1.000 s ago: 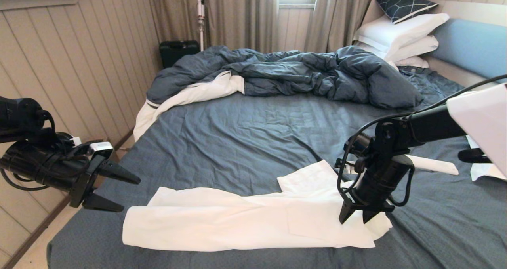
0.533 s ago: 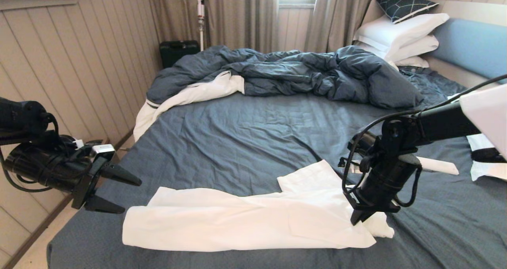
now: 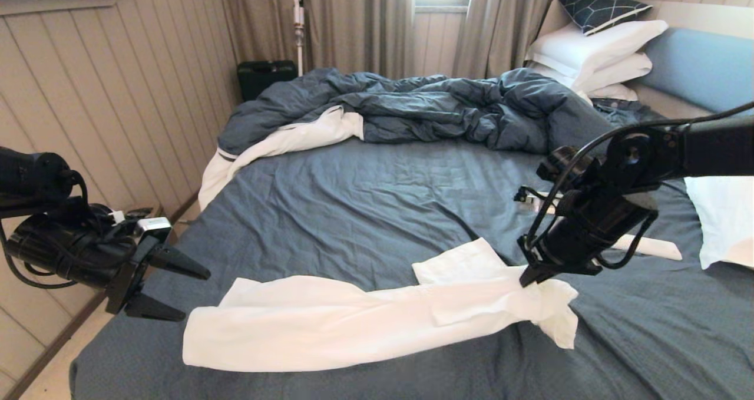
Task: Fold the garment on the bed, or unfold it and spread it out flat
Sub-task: Fold the white T-shirt
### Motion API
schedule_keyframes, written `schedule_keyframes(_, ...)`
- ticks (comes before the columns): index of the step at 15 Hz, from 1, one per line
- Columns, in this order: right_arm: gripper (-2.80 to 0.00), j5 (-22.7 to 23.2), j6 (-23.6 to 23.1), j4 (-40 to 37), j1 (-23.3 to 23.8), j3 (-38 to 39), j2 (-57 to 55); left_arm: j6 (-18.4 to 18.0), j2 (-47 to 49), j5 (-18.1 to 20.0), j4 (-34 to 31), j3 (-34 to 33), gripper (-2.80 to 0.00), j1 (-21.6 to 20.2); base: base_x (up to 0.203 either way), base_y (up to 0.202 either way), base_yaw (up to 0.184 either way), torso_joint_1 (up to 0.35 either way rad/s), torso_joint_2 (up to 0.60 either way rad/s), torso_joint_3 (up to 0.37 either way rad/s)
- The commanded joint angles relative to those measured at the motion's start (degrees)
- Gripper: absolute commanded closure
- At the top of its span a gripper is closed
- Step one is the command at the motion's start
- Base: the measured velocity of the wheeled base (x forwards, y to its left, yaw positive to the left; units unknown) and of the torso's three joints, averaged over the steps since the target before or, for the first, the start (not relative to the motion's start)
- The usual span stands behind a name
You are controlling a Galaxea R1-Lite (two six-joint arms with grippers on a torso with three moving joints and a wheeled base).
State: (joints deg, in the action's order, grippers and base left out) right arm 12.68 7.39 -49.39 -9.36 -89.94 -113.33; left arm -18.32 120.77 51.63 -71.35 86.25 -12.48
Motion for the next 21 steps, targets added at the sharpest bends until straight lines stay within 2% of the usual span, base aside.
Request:
schedule_keyframes(1, 0.00, 0.18, -0.01, -0.23, -0.09, 0.65, -0.23, -0.13, -0.36, 0.32, -0.39, -0.40, -2.80, 0.00, 0.000, 0.000, 0.000, 0.000, 0.00, 0.000)
schedule_keyframes(7, 0.00, 0.28, -0.49, 0.17, -0.39, 5.52, -1.19, -0.22, -0.44, 0.32, -0.54, -0.47, -2.80, 0.00, 0.000, 0.000, 0.000, 0.000, 0.00, 0.000)
schedule_keyframes(8, -2.80, 0.27, -0.59, 0.22, -0.29, 6.70, -1.21, -0.22, -0.44, 0.32, -0.63, -0.47, -2.80, 0.00, 0.000, 0.000, 0.000, 0.000, 0.00, 0.000)
schedule_keyframes(15, -2.80, 0.25, -0.65, 0.13, -1.06, 8.60, -1.45, -0.31, -0.44, 0.32, -0.47, -1.04, -2.80, 0.00, 0.000, 0.000, 0.000, 0.000, 0.00, 0.000)
schedule_keyframes(17, -2.80, 0.18, -0.22, -0.36, -1.99, 9.13, 1.60, -0.31, -0.44, 0.32, -0.54, -1.09, -2.80, 0.00, 0.000, 0.000, 0.000, 0.000, 0.00, 0.000)
schedule_keyframes(21, -2.80, 0.15, -0.03, -0.37, -4.46, 14.94, 7.72, -0.31, -0.36, 0.23, -0.54, -1.09, -2.80, 0.00, 0.000, 0.000, 0.000, 0.000, 0.00, 0.000)
